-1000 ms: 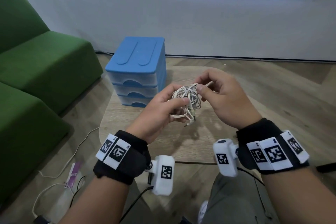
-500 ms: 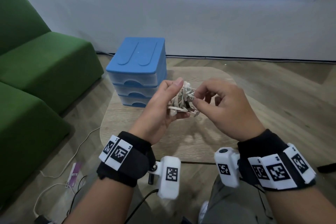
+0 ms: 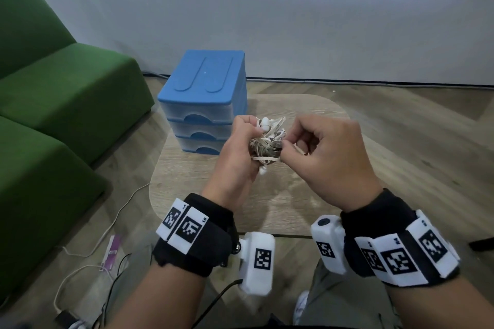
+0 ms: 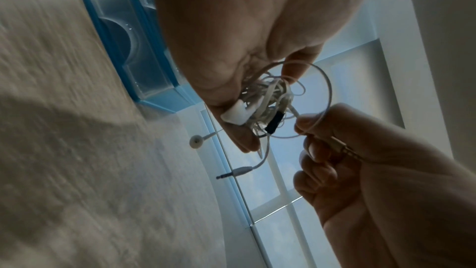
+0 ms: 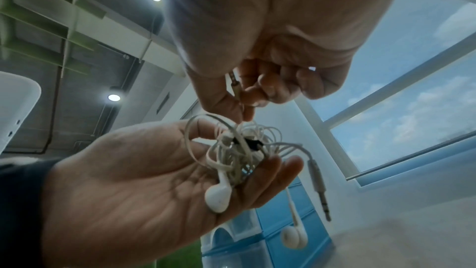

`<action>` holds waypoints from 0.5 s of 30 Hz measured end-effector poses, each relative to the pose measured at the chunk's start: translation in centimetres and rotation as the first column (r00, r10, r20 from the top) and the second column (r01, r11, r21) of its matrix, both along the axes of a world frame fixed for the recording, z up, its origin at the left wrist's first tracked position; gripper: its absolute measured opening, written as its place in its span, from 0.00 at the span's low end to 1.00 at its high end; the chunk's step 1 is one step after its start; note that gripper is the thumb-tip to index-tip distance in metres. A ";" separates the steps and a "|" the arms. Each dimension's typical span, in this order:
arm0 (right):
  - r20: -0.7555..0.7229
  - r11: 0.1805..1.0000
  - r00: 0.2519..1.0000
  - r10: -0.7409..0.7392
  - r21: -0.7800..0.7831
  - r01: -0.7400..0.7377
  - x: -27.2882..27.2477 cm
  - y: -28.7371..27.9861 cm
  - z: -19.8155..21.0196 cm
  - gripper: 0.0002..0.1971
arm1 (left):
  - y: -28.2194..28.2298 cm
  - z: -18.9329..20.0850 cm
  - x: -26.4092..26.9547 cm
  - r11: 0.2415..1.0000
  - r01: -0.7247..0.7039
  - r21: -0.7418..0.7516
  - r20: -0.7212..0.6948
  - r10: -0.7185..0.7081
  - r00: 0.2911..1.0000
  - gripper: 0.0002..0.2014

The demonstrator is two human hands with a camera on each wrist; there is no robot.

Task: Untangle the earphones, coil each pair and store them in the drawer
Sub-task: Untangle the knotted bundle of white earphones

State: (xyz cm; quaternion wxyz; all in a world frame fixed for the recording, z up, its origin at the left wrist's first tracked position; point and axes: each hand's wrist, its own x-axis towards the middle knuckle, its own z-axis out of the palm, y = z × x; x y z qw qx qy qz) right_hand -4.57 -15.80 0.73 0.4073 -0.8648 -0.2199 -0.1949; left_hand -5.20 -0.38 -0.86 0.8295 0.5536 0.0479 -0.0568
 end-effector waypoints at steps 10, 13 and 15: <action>-0.054 0.987 0.995 0.084 0.140 -0.076 0.6 -0.6 0.6 0.07 | 0.0 0.7 -0.4 0.991 0.059 -0.121 0.014 -0.058 0.998 0.08; -0.046 0.992 0.992 0.115 0.062 -0.112 1.2 -0.9 0.9 0.08 | 0.1 1.0 -0.6 0.986 0.086 -0.142 0.011 -0.085 0.996 0.08; -0.020 0.991 0.991 0.131 0.012 -0.131 1.5 -0.9 1.0 0.08 | 0.2 1.1 -0.7 0.988 0.095 -0.125 0.014 -0.094 0.996 0.09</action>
